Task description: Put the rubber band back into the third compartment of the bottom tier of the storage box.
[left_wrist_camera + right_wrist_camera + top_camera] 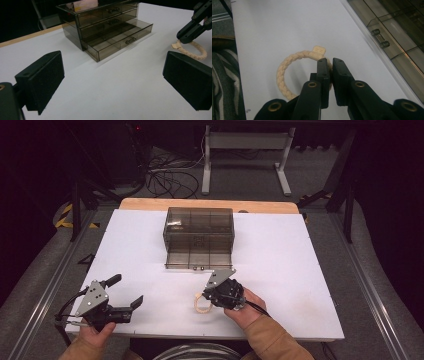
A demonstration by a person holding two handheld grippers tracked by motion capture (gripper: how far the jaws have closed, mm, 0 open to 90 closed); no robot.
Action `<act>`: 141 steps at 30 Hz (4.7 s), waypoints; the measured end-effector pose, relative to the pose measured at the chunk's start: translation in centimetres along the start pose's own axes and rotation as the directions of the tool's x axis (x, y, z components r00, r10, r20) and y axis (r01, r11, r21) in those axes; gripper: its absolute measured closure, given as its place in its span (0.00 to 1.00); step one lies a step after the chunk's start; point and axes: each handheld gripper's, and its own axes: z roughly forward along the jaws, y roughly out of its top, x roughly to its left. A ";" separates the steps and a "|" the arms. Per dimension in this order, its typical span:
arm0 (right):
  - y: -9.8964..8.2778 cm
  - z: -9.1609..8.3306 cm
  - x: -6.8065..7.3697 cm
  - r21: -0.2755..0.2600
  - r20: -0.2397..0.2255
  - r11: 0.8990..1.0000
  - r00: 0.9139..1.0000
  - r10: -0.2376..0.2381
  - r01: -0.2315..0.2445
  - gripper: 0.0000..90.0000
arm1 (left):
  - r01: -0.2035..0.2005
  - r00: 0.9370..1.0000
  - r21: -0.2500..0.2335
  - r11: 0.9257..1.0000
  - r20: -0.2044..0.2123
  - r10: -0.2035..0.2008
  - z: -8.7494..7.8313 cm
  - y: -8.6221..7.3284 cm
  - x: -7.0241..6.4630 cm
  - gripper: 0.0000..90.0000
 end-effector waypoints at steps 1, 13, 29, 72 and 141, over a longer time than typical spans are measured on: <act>0.0 -0.1 0.0 0.001 0.000 1.000 1.000 -0.003 0.003 0.94 | 0.000 1.000 0.000 1.000 0.000 0.000 0.0 0.0 0.0 0.05; 0.5 -1.0 -0.5 -0.024 0.021 1.000 1.000 -0.004 0.005 0.94 | -0.003 1.000 0.001 1.000 -0.001 0.003 0.0 0.0 0.0 0.05; 2.0 -2.3 -2.3 -0.045 0.058 0.999 0.998 0.015 -0.013 0.94 | 0.002 1.000 0.002 1.000 0.001 -0.002 0.1 0.0 0.0 0.05; 3.0 -1.9 -7.5 -0.083 0.178 0.988 0.974 0.141 -0.128 0.94 | 0.001 1.000 0.003 1.000 0.001 -0.001 0.1 0.0 0.0 0.05; 0.9 2.9 -11.1 0.011 0.414 0.988 0.900 0.138 -0.157 0.93 | -0.001 1.000 0.008 1.000 0.005 0.001 0.1 0.0 0.0 0.05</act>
